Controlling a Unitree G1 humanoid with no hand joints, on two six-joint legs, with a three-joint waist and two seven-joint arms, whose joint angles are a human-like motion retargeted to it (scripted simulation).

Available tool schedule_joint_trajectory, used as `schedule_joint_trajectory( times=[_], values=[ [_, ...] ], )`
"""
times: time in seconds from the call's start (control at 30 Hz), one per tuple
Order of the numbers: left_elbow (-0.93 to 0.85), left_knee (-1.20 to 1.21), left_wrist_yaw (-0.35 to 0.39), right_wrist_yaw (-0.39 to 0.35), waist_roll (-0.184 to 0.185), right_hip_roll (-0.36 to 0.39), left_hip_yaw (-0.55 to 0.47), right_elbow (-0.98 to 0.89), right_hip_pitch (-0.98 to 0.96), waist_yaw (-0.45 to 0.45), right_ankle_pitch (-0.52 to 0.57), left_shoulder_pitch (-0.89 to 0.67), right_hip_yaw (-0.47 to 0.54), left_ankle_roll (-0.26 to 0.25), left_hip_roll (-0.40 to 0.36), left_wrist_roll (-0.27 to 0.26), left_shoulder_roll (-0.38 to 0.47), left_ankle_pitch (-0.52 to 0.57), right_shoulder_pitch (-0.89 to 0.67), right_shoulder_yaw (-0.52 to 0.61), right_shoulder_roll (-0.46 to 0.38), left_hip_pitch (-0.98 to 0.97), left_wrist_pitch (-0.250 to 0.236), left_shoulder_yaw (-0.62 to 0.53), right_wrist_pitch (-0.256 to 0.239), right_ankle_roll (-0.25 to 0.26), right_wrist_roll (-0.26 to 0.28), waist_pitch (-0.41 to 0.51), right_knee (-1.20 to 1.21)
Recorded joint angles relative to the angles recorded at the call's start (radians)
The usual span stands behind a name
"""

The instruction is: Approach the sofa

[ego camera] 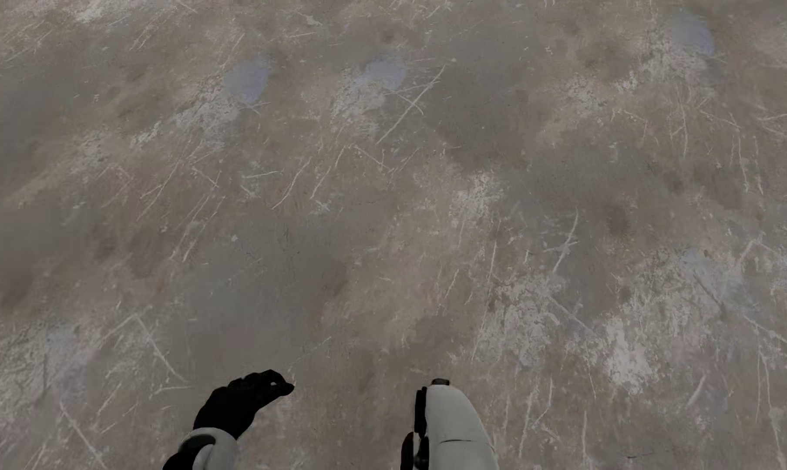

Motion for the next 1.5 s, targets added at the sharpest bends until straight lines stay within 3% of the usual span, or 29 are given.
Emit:
schedule_joint_trajectory(
  times=[0.03,0.07,0.1,0.13,0.2,0.23,0.3,0.33,0.4,0.47,0.53,0.6,0.7,0.73,0.77,0.8,0.83,0.9,0.93,1.0,1.1,1.17,1.23,1.27,1.3,1.37,1.4,1.47,1.5],
  values=[
    [-0.076,-0.034,0.023,0.031,0.012,0.001,0.026,0.005,-0.013,-0.018,-0.001,-0.023,-0.029,-0.006,0.003,-0.1,0.028,0.002,-0.001,-0.106,-0.002,0.038,-0.019,-0.048,-0.017,0.006,0.222,-0.008,-0.208],
    [-0.144,-0.066,0.033,0.051,0.022,0.016,0.048,0.041,0.001,-0.034,0.029,-0.059,-0.043,-0.017,0.008,-0.166,0.07,-0.004,0.007,-0.15,-0.039,0.074,-0.025,-0.093,-0.041,0.026,0.351,-0.015,-0.461],
    [-0.206,-0.11,0.037,0.042,0.032,0.038,0.069,0.097,0.037,-0.049,0.06,-0.088,-0.041,-0.028,0.009,-0.194,0.113,-0.009,0.019,-0.161,-0.091,0.12,-0.019,-0.13,-0.077,0.013,0.426,-0.02,-0.721],
    [-0.254,-0.15,0.041,0.01,0.04,0.046,0.088,0.168,0.064,-0.058,0.096,-0.112,-0.067,-0.041,0.007,-0.207,0.146,-0.008,0.032,-0.157,-0.142,0.171,-0.021,-0.156,-0.114,-0.013,0.462,-0.023,-0.874],
    [-0.286,-0.113,0.053,-0.052,0.064,0.075,0.105,0.354,0.031,-0.072,0.151,-0.114,-0.08,-0.059,0.037,-0.21,0.167,0.023,0.016,-0.115,-0.221,0.242,0.021,-0.147,-0.111,-0.1,0.418,-0.016,-0.731],
    [-0.259,-0.053,0.073,-0.089,0.08,0.085,0.105,0.458,0.015,-0.078,0.131,-0.09,-0.088,-0.05,0.063,-0.221,0.146,0.096,-0.011,-0.1,-0.233,0.252,0.068,-0.121,-0.072,-0.127,0.378,-0.01,-0.628],
    [-0.073,0.22,0.083,-0.092,0.116,0.095,0.061,0.641,0.051,-0.072,0.005,-0.075,-0.115,0.021,0.149,-0.249,0.091,0.324,-0.055,-0.085,-0.185,0.178,0.171,-0.102,0.032,-0.137,0.314,0.0,-0.507],
    [0.069,0.421,0.062,-0.054,0.136,0.115,0.018,0.698,0.101,-0.059,-0.049,-0.078,-0.12,0.115,0.206,-0.262,0.064,0.432,-0.076,-0.044,-0.156,0.09,0.241,-0.094,0.039,-0.132,0.268,0.003,-0.498],
    [0.325,0.752,0.035,-0.04,0.159,0.174,-0.151,0.738,0.247,-0.027,-0.114,-0.051,-0.098,0.139,0.173,-0.233,0.034,0.359,-0.15,0.086,-0.113,-0.148,0.323,-0.089,-0.061,-0.122,0.176,0.007,-0.561],
    [0.462,0.875,0.051,-0.146,0.152,0.207,-0.19,0.727,0.406,0.0,-0.146,0.054,-0.051,0.108,0.146,-0.217,0.009,0.344,-0.26,0.178,-0.063,-0.356,0.329,-0.054,-0.152,-0.112,0.147,0.0,-0.669],
    [0.524,0.798,0.08,-0.243,0.138,0.223,-0.16,0.656,0.549,0.037,-0.177,0.155,-0.001,0.12,0.155,-0.245,-0.013,0.333,-0.351,0.267,-0.005,-0.517,0.312,0.026,-0.205,-0.102,0.2,-0.014,-0.749],
    [0.517,0.526,0.098,-0.305,0.13,0.232,-0.088,0.554,0.665,0.077,-0.233,0.259,0.039,0.143,0.169,-0.288,-0.022,0.337,-0.44,0.398,0.009,-0.602,0.265,0.112,-0.271,-0.092,0.277,-0.024,-0.788],
    [0.505,-0.186,0.079,-0.307,0.125,0.222,-0.07,0.389,0.844,0.117,-0.281,0.353,0.085,0.097,0.04,-0.281,-0.06,0.369,-0.569,0.593,-0.076,-0.573,0.233,0.199,-0.349,-0.064,0.343,-0.033,-0.841],
    [0.508,-0.278,0.054,-0.296,0.121,0.214,-0.057,0.35,0.897,0.121,-0.277,0.365,0.082,0.072,0.005,-0.271,-0.071,0.397,-0.596,0.627,-0.109,-0.562,0.227,0.209,-0.362,-0.057,0.373,-0.035,-0.83],
    [0.522,-0.224,0.02,-0.271,0.112,0.195,-0.091,0.325,0.943,0.125,-0.252,0.36,0.075,0.166,-0.038,-0.247,-0.071,0.469,-0.606,0.64,-0.144,-0.562,0.217,0.2,-0.357,-0.043,0.411,-0.036,-0.795],
    [0.534,-0.097,-0.007,-0.248,0.101,0.173,-0.108,0.306,0.982,0.129,-0.196,0.344,0.06,0.229,-0.061,-0.22,-0.071,0.504,-0.6,0.636,-0.176,-0.561,0.204,0.188,-0.34,-0.031,0.446,-0.035,-0.734],
    [0.538,0.038,-0.02,-0.237,0.085,0.145,-0.102,0.299,0.974,0.132,-0.099,0.323,0.054,0.248,-0.073,-0.194,-0.081,0.439,-0.58,0.622,-0.201,-0.57,0.201,0.187,-0.308,-0.011,0.466,-0.029,-0.602],
    [0.506,0.202,0.028,-0.257,0.051,0.079,-0.073,0.36,0.821,0.132,0.148,0.292,0.071,0.24,-0.075,-0.189,-0.141,0.256,-0.533,0.573,-0.192,-0.513,0.215,0.224,-0.216,0.1,0.484,-0.022,-0.156],
    [0.483,0.201,0.059,-0.269,0.034,0.064,-0.06,0.41,0.717,0.125,0.169,0.268,0.097,0.232,-0.084,-0.205,-0.17,0.202,-0.502,0.53,-0.172,-0.446,0.21,0.235,-0.163,0.094,0.494,-0.022,0.023],
    [0.451,0.121,0.089,-0.282,0.016,0.029,-0.066,0.486,0.497,0.099,0.068,0.19,0.089,0.214,-0.106,-0.219,-0.178,0.147,-0.398,0.41,-0.129,-0.293,0.186,0.206,-0.062,0.035,0.528,-0.025,0.204],
    [0.357,-0.008,0.086,-0.278,0.011,-0.066,-0.113,0.568,0.214,0.042,0.043,0.067,0.019,0.186,-0.135,-0.195,-0.133,0.084,-0.212,0.245,-0.12,-0.094,0.149,0.093,-0.018,0.024,0.606,-0.031,0.064],
    [0.249,-0.053,0.116,-0.216,0.01,-0.088,-0.142,0.639,0.126,0.007,0.033,0.01,-0.023,0.165,-0.138,-0.198,-0.082,0.027,-0.11,0.191,-0.167,0.02,0.102,0.026,-0.005,0.016,0.595,-0.028,-0.282],
    [0.131,-0.12,0.131,-0.153,0.011,-0.037,-0.172,0.716,0.165,-0.022,0.041,-0.02,0.006,0.143,-0.126,-0.224,-0.029,0.006,-0.033,0.164,-0.196,0.135,0.093,-0.006,0.028,0.048,0.526,-0.025,-0.857],
    [0.096,-0.123,0.128,-0.117,0.015,-0.013,-0.19,0.744,0.175,-0.034,-0.008,-0.033,0.059,0.135,-0.117,-0.237,-0.007,0.01,0.005,0.161,-0.202,0.189,0.097,-0.014,0.038,0.026,0.478,-0.024,-1.012],
    [0.083,-0.078,0.12,-0.081,0.019,-0.007,-0.196,0.762,0.176,-0.037,-0.007,-0.039,0.038,0.13,-0.104,-0.235,0.013,0.013,0.039,0.161,-0.205,0.225,0.109,-0.014,0.041,0.097,0.429,-0.023,-1.004],
    [0.105,0.074,0.109,-0.024,0.039,0.023,-0.187,0.779,0.182,-0.044,0.231,-0.027,0.03,0.172,-0.051,-0.22,0.036,0.144,0.065,0.172,-0.19,0.265,0.153,0.017,0.008,0.063,0.343,-0.015,-0.841],
    [0.147,0.249,0.123,-0.014,0.054,0.036,-0.16,0.78,0.174,-0.046,0.198,-0.02,0.017,0.201,-0.004,-0.198,0.035,0.249,0.056,0.173,-0.174,0.232,0.178,0.034,-0.004,-0.013,0.311,-0.007,-0.709],
    [0.283,0.652,0.122,-0.019,0.095,0.075,-0.093,0.781,0.234,-0.037,0.03,-0.01,-0.021,0.169,0.166,-0.187,-0.002,0.45,-0.019,0.208,-0.137,0.076,0.22,0.071,-0.044,-0.039,0.244,0.007,-0.568],
    [0.352,0.783,0.089,-0.034,0.115,0.099,-0.107,0.777,0.301,-0.026,-0.021,-0.006,-0.034,0.188,0.197,-0.203,-0.028,0.38,-0.089,0.237,-0.123,-0.03,0.232,0.086,-0.064,-0.039,0.209,0.01,-0.58]
  ],
)
